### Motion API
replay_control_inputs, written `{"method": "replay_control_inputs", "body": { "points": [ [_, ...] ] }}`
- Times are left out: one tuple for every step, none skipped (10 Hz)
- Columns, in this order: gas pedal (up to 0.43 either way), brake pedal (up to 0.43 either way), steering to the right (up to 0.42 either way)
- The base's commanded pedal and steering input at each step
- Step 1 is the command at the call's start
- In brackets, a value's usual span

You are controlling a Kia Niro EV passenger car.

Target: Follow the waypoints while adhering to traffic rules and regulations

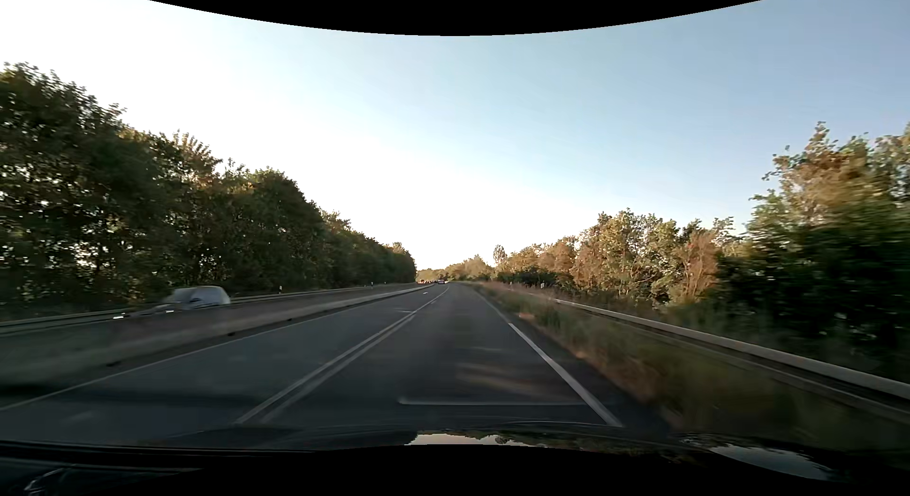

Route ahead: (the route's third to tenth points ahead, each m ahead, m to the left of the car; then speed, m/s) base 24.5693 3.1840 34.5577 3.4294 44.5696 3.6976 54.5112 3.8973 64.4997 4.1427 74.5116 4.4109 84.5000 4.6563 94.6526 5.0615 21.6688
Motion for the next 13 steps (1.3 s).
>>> {"method": "replay_control_inputs", "body": {
  "points": [
    [0.862,0.0,-0.005],
    [0.87,0.0,-0.005],
    [0.87,0.0,-0.004],
    [0.87,0.0,-0.004],
    [0.87,0.0,-0.004],
    [0.87,0.0,-0.002],
    [0.87,0.0,-0.001],
    [0.87,0.0,0.001],
    [0.87,0.0,0.002],
    [0.87,0.0,0.002],
    [0.87,0.0,0.0],
    [0.87,0.0,0.0],
    [0.87,0.0,0.001]
  ]
}}
